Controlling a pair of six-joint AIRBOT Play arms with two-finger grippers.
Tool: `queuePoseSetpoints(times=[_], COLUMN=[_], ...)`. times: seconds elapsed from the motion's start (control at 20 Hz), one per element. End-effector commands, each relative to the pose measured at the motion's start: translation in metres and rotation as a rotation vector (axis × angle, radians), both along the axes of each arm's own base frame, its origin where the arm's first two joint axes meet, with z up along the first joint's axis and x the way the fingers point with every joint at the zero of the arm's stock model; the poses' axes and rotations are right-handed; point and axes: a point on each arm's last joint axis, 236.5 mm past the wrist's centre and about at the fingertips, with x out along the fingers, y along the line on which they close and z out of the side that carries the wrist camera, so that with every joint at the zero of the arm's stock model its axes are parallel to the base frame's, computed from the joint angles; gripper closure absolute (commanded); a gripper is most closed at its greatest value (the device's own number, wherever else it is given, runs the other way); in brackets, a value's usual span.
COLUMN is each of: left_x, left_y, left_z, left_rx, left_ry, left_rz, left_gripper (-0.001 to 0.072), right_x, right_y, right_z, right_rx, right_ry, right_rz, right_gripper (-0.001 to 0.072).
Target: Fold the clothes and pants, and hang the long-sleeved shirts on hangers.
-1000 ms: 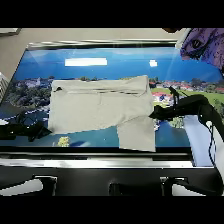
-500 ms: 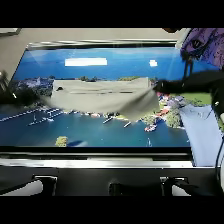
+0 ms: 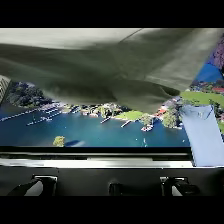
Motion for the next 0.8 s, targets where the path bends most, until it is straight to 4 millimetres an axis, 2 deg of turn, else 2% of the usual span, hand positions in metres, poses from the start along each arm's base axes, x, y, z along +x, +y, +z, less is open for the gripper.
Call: queuePoseSetpoints(times=[0.0,0.1,0.2,0.25,0.35,0.45,0.5,0.6,0.75], left_x=[-0.072,-0.077,-0.066,-0.057,-0.027,0.012,0.034,0.084,0.156], left_y=[0.02,0.018,0.019,0.02,0.021,0.02,0.019,0.017,0.016], left_z=[0.032,0.033,0.021,0.008,-0.036,-0.092,-0.122,-0.186,-0.287], left_rx=[0.039,0.037,0.024,0.014,-0.015,-0.003,-0.001,-0.01,-0.025], left_ry=[-0.063,-0.065,-0.027,0.009,0.127,0.28,0.35,0.467,0.595], left_rz=[0.165,0.165,0.156,0.148,0.122,0.07,0.045,0.01,-0.025], left_gripper=[0.0694,0.0694,0.0694,0.0693,0.0694,0.0694,0.0694,0.0694,0.0694], right_x=[-0.077,-0.085,-0.07,-0.053,-0.003,0.06,0.094,0.156,0.225], right_y=[-0.02,-0.029,-0.031,-0.032,-0.032,-0.032,-0.033,-0.034,-0.035], right_z=[0.044,0.047,0.041,0.033,0.005,-0.041,-0.072,-0.143,-0.253], right_rx=[0.077,0.094,0.09,0.088,0.086,0.082,0.078,0.063,0.055], right_ry=[-0.128,-0.136,-0.11,-0.074,0.03,0.172,0.254,0.418,0.624], right_rz=[-0.108,-0.147,-0.156,-0.158,-0.16,-0.16,-0.162,-0.165,-0.168], right_gripper=[0.0684,0.0685,0.0685,0.0685,0.0684,0.0684,0.0684,0.0684,0.0684])
